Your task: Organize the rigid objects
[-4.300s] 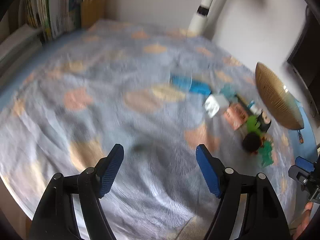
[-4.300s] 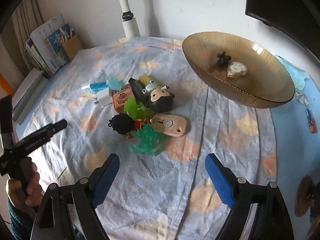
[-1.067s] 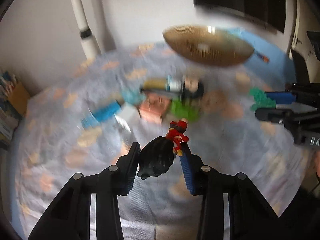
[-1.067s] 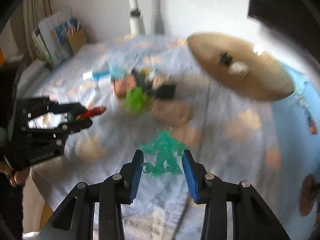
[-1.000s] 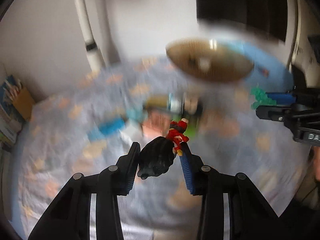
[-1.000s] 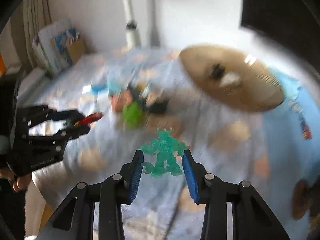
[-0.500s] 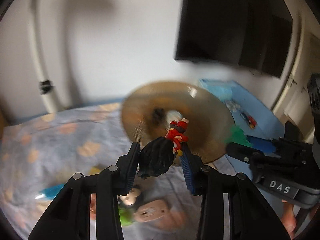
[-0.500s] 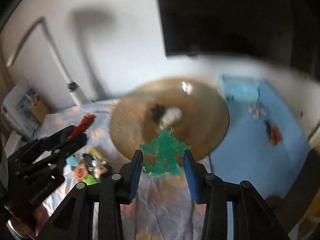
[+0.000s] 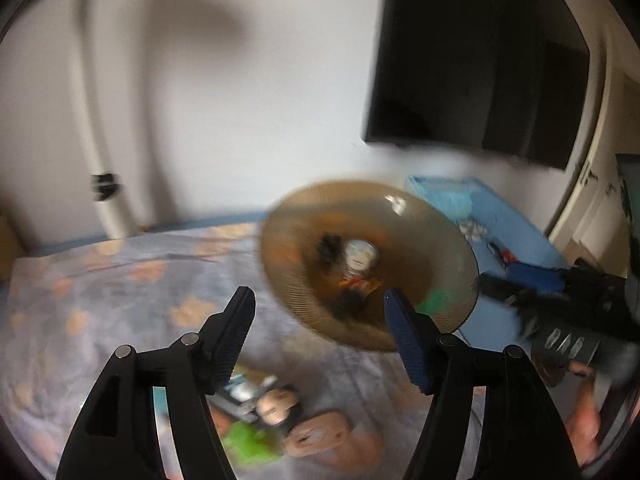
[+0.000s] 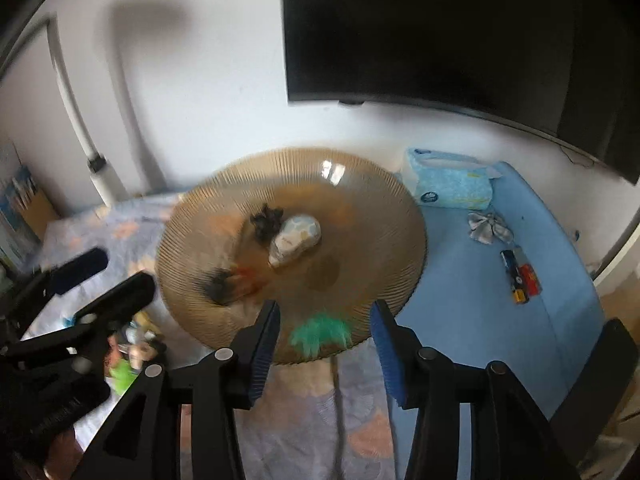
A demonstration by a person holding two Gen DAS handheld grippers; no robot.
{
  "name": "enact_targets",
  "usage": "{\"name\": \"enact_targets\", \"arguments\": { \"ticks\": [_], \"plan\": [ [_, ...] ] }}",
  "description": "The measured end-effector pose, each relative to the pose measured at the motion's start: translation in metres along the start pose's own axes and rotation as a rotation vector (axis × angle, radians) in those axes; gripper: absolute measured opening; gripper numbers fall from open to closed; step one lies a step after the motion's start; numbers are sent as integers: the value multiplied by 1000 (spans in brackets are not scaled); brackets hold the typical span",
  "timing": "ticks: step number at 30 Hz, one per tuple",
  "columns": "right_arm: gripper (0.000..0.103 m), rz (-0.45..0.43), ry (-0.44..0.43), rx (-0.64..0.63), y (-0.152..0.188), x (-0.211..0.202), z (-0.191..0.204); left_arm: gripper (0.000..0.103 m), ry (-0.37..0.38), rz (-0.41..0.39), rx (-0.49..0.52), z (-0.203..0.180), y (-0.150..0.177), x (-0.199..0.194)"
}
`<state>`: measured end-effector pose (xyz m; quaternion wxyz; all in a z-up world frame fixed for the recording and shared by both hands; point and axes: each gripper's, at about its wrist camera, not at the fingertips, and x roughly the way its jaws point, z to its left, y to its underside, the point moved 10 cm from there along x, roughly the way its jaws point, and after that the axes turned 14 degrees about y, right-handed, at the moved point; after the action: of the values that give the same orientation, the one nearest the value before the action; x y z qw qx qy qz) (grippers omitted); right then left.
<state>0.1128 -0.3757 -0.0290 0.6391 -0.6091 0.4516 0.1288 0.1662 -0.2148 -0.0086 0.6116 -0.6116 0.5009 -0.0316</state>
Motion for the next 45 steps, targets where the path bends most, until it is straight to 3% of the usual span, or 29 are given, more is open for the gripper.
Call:
{"name": "enact_targets", "arguments": {
  "ticks": [3, 4, 6, 8, 14, 16, 22, 28, 32, 37, 43, 45],
  "plan": [
    [48, -65, -6, 21, -10, -35, -8, 66, -28, -88, -36, 19, -5, -54],
    [55, -99, -5, 19, -15, -51, -9, 66, -41, -121, -41, 26, -8, -76],
    [63, -153, -22, 13, -21, -79, -3, 68, -97, -154, -44, 38, -9, -110],
    [64, -202, -66, -8, -22, -110, 13, 68, -157, -173, -44, 49, -5, -137],
    [65, -209, -185, -111, 4, -146, 78, 69, -329, -181, -82, 82, 35, -192],
    [65, -188, -198, -154, 18, -145, 99, 69, -350, -172, -89, 90, 51, -202],
    [65, -69, -234, -218, 60, -120, 145, 69, -393, -82, -91, 117, 103, -200],
    [65, -16, -249, -227, 73, -106, 161, 69, -333, -5, -178, 147, 135, -180],
    [65, 7, -243, -235, 77, -97, 164, 69, -323, 32, -182, 156, 144, -170],
    [65, 86, -245, -241, 94, -73, 167, 69, -279, 109, -122, 171, 151, -142],
    [65, 136, -232, -265, 107, -46, 168, 69, -260, 236, 19, 192, 157, -103],
    [65, 150, -210, -289, 114, -34, 163, 69, -202, 271, 33, 197, 157, -87]
  ]
}}
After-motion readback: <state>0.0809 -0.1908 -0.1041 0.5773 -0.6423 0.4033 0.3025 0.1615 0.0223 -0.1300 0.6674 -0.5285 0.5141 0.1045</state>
